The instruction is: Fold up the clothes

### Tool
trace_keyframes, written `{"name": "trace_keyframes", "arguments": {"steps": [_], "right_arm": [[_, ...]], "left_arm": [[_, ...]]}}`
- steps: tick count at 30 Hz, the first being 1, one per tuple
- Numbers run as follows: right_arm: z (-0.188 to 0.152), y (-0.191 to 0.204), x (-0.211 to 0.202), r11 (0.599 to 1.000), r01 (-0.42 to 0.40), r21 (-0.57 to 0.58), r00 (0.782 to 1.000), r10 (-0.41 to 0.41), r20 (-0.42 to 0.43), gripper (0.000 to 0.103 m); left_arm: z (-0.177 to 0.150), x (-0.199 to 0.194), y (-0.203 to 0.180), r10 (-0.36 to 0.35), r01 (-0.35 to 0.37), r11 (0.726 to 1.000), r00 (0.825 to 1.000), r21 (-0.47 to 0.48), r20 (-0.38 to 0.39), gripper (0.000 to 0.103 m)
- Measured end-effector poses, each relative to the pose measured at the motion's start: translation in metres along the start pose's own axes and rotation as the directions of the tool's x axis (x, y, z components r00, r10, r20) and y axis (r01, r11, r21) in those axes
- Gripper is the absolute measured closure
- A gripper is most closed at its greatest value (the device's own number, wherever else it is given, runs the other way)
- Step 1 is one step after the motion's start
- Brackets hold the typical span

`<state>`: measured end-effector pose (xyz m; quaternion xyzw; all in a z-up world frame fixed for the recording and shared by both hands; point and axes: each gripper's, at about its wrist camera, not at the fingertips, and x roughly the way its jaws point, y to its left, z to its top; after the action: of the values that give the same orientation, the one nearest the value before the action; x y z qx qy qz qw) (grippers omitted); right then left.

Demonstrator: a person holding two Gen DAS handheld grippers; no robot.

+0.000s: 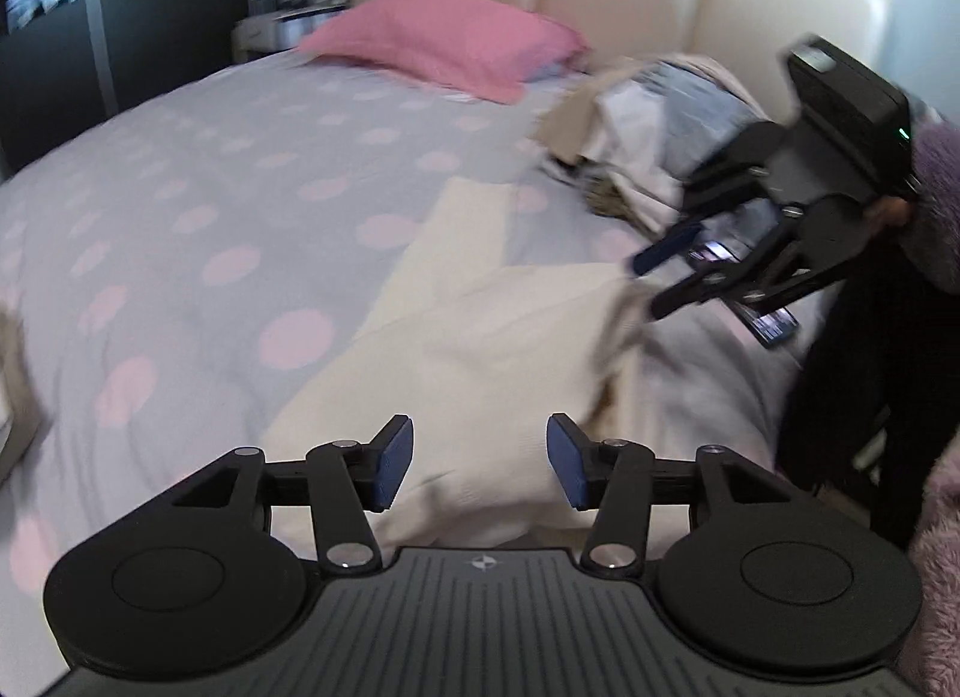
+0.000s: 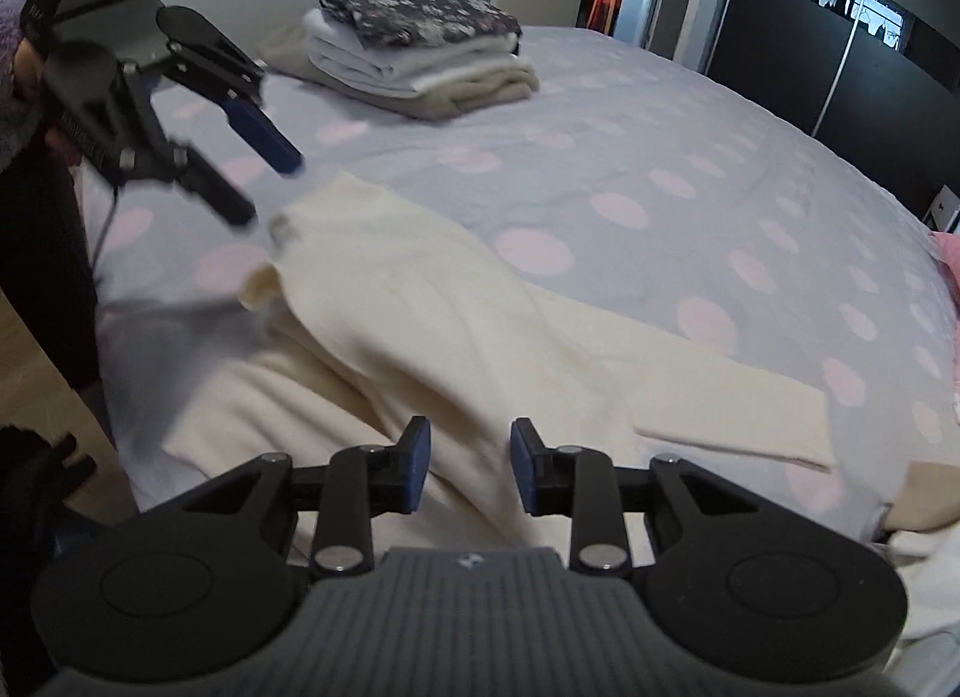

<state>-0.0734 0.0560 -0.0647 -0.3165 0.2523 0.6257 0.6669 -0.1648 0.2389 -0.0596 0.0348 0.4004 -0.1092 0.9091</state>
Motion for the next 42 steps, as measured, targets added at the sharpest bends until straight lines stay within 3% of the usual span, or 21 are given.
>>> {"name": "trace_keyframes", "arguments": {"steps": [5, 7, 9, 11, 14, 17, 23, 28, 32, 35, 38, 42], "right_arm": [[0.005, 0.022, 0.018, 0.998, -0.040, -0.047, 0.999, 0.039, -0.029, 0.070], [0.006, 0.028, 0.022, 0.996, -0.051, -0.069, 0.998, 0.049, -0.031, 0.070], [0.007, 0.030, 0.023, 0.995, -0.063, -0.081, 0.998, 0.061, -0.030, 0.069], [0.008, 0.033, 0.027, 0.994, -0.052, -0.091, 0.998, 0.050, -0.029, 0.068], [0.012, 0.034, 0.034, 0.996, 0.021, -0.091, 1.000, -0.022, -0.009, 0.068], [0.018, 0.030, 0.035, 0.997, 0.047, -0.061, 0.999, -0.046, 0.027, 0.066], [0.031, 0.021, 0.032, 0.999, 0.032, 0.014, 0.995, -0.033, 0.097, 0.066], [0.034, 0.024, 0.039, 0.997, 0.080, 0.008, 0.994, -0.081, 0.075, 0.071], [0.038, 0.019, 0.047, 0.989, 0.110, 0.101, 0.992, -0.115, 0.054, 0.075], [0.039, 0.021, 0.052, 0.986, 0.133, 0.103, 0.989, -0.139, 0.051, 0.075], [0.039, 0.024, 0.051, 0.984, 0.162, 0.073, 0.984, -0.166, 0.063, 0.100], [0.034, 0.020, 0.037, 0.982, 0.160, 0.098, 0.983, -0.168, 0.073, 0.101]], "left_arm": [[0.004, 0.027, -0.031, -0.030, 0.034, 0.994, 0.999, 0.104, -0.044, 0.056], [0.003, 0.039, -0.040, -0.005, 0.017, 0.985, 0.997, 0.170, -0.072, 0.056], [0.000, 0.048, -0.046, 0.064, -0.044, 0.974, 0.995, 0.223, -0.080, 0.058], [-0.001, 0.054, -0.047, 0.110, -0.088, 0.969, 0.991, 0.231, -0.081, 0.078], [0.004, 0.052, -0.036, 0.091, -0.080, 0.984, 0.994, 0.162, -0.060, 0.095], [0.011, 0.043, -0.025, 0.068, -0.065, 0.994, 0.997, 0.085, -0.029, 0.100], [0.014, 0.038, -0.015, 0.030, -0.030, 1.000, 0.999, 0.010, -0.045, 0.101], [0.012, 0.036, -0.018, -0.003, 0.004, 1.000, 0.999, 0.017, -0.042, 0.101], [0.010, 0.038, -0.027, -0.042, 0.046, 0.998, 0.997, 0.053, -0.066, 0.103], [0.009, 0.040, -0.033, -0.061, 0.066, 0.995, 0.996, 0.070, -0.072, 0.103], [0.009, 0.041, -0.036, -0.062, 0.067, 0.995, 0.996, 0.071, -0.069, 0.103], [0.011, 0.038, -0.034, -0.021, 0.024, 0.998, 0.999, 0.065, -0.042, 0.103]]}}
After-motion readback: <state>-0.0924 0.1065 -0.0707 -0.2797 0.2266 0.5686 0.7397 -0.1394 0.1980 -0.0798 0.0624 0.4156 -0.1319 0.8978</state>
